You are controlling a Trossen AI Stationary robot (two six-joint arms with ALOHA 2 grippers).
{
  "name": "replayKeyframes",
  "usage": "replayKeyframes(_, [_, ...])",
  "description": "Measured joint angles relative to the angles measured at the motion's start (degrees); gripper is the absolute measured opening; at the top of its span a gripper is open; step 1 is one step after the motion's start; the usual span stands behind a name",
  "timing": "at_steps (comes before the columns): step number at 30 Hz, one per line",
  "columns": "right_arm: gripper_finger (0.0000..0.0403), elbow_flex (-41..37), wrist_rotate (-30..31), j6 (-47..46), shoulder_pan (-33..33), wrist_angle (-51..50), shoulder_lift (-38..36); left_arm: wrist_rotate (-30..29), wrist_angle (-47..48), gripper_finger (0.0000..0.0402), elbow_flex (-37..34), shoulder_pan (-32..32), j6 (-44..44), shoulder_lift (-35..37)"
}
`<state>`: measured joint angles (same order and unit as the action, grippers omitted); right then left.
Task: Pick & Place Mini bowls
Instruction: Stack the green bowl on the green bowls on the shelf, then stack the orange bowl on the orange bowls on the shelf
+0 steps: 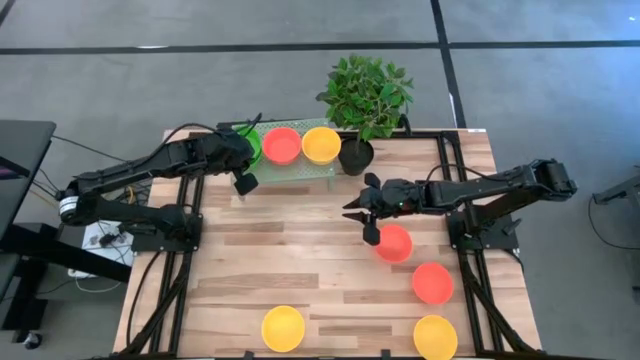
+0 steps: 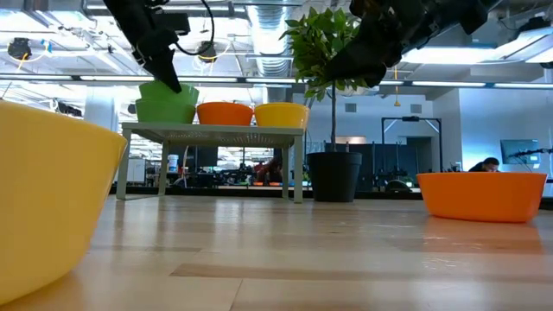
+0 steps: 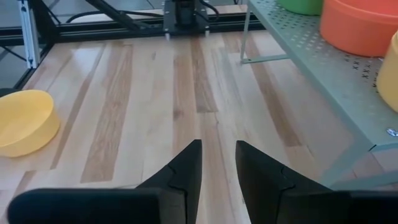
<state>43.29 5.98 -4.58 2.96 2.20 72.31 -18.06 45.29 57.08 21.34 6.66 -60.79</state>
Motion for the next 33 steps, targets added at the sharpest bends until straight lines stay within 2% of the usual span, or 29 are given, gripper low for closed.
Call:
replayKeyframes(4, [0.0093,0.0,0.0,0.0,0.0,0.0,0.0,-1.28,-0.04,0.0023,0.0,-0.02,0.14,-1.8])
replayKeyframes(9, [0.0093,0.0,0.0,0.0,0.0,0.0,0.0,-4.2,-0.15,0.0059,0.0,-0.01,0.17,-2.71])
replayKeyframes(17, [0.0093,0.0,0.0,0.0,0.0,0.0,0.0,-4.43,-0.82,0.0104,0.0,-2.1,-0.05,-1.21])
replayKeyframes(23, [0.0093,0.0,0.0,0.0,0.0,-0.01,0.0,-4.18,-5.24,0.0109,0.02,-9.7,-4.2,0.77])
replayKeyframes(29, [0.0093,0.0,0.0,0.0,0.0,-0.02,0.04,4.3,-9.37,0.0106,0.07,-20.68,-9.34,0.62])
replayKeyframes(33, [0.0093,0.0,0.0,0.0,0.0,0.0,0.04,4.88,-10.86,0.0106,-1.47,-27.51,-11.98,0.0])
